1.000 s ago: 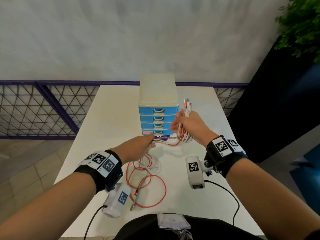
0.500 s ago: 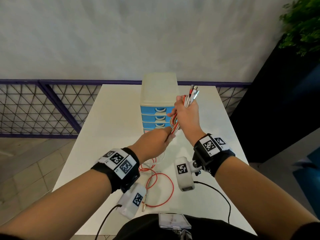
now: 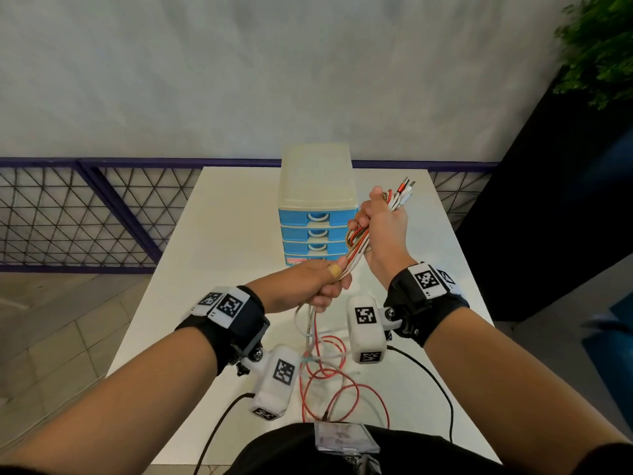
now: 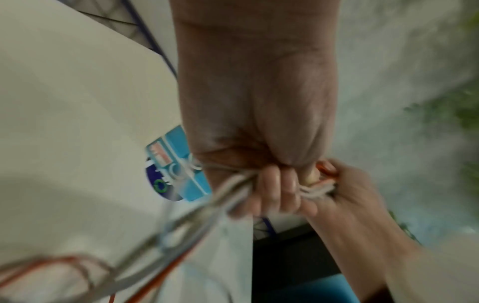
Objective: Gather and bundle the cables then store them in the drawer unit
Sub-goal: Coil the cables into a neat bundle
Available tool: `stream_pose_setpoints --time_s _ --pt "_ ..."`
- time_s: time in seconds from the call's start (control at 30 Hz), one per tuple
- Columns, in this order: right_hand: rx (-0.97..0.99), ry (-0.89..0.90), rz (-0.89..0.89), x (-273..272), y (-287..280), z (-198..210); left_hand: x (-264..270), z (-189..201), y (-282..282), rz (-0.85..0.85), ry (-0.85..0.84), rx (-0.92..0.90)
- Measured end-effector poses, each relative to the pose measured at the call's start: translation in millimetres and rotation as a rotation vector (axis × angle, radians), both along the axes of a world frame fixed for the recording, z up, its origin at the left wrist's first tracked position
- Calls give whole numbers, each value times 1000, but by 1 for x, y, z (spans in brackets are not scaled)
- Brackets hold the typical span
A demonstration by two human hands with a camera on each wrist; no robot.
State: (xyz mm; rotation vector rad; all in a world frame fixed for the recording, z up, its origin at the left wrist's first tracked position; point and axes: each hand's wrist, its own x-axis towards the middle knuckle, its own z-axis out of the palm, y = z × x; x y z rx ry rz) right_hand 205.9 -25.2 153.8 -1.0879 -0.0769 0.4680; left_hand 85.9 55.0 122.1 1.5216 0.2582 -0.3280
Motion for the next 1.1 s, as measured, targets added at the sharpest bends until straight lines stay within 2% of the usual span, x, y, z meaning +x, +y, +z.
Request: stream_pose_setpoints --time_s 0.17,0.23,0.27,0.33,0.4,0.43,0.5,0.57,0.67,0.77,0.87,1.0,1.1 --pt "94 50 36 11 -6 2 -17 -8 19 -109 115 -363" --pt "131 84 94 13 -6 -1 -19 -5 26 -121 124 -321" --pt "146 102 138 14 -5 -4 -18 -2 29 -125 113 -192" --pt "110 98 277 17 -5 -8 -12 6 35 -181 20 289" --pt "-46 26 461 18 -6 -9 -3 13 40 -254 -75 759" --pt "-144 -22 542 17 -7 -9 0 16 40 -275 -116 927" --pt "-330 -116 661 15 -7 -8 3 23 35 -279 -200 1144" --pt "-454 -177 738 11 -8 -6 4 28 29 -245 -294 1235" --pt "-410 -91 859 1 -8 -3 5 31 26 -211 -393 1203" --pt "-382 -7 916 -3 -9 -7 1 28 25 -104 -340 1050" --pt "-384 44 952 -5 -10 -8 -4 24 23 16 -284 989" --pt "-354 41 1059 -11 -13 -10 -3 22 24 131 -263 985" --pt "-399 -44 1085 -11 -14 -15 0 23 25 140 -214 1014"
